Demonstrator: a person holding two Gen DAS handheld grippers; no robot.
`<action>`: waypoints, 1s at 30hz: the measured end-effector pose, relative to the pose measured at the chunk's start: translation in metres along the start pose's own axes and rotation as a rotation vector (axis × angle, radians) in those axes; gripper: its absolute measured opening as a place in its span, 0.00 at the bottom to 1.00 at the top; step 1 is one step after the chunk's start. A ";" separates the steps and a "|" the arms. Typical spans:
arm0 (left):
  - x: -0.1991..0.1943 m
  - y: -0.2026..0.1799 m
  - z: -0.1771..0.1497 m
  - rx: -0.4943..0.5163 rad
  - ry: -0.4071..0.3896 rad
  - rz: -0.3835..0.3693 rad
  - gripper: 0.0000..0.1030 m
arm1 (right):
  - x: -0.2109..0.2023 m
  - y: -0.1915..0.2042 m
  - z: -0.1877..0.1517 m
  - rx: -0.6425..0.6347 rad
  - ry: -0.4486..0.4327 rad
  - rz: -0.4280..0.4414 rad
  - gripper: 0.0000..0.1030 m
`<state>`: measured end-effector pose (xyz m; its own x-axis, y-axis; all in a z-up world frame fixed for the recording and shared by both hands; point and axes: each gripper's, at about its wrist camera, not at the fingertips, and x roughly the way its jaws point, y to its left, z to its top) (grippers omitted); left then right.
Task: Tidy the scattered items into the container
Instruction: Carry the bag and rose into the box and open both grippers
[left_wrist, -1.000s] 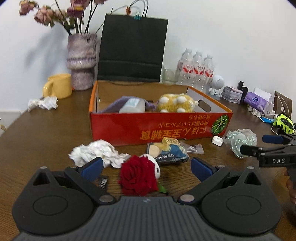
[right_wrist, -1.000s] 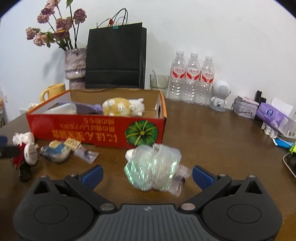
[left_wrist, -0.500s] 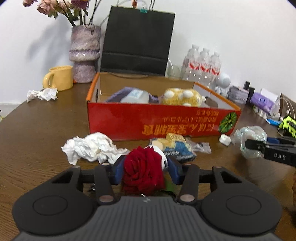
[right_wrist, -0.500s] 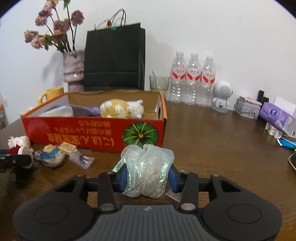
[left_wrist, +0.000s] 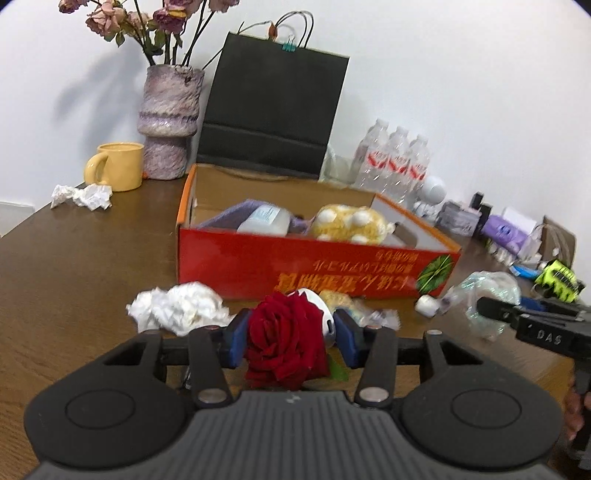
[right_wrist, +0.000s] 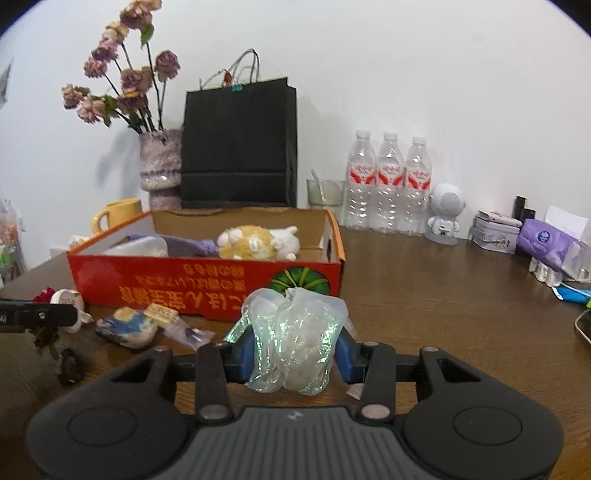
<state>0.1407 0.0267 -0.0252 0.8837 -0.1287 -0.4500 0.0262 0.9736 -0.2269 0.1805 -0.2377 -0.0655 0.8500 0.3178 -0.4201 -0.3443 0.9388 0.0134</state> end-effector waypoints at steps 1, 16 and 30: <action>-0.003 0.000 0.005 -0.004 -0.007 -0.015 0.47 | -0.002 -0.001 0.003 0.012 -0.006 0.012 0.40; 0.047 -0.007 0.116 -0.024 -0.144 -0.045 0.47 | 0.050 0.007 0.109 0.032 -0.085 0.105 0.40; 0.139 0.015 0.118 -0.045 0.004 0.051 0.48 | 0.153 0.012 0.106 -0.004 0.097 0.051 0.40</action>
<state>0.3190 0.0456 0.0112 0.8816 -0.0801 -0.4652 -0.0396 0.9695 -0.2419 0.3484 -0.1636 -0.0330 0.7890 0.3501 -0.5049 -0.3874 0.9213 0.0336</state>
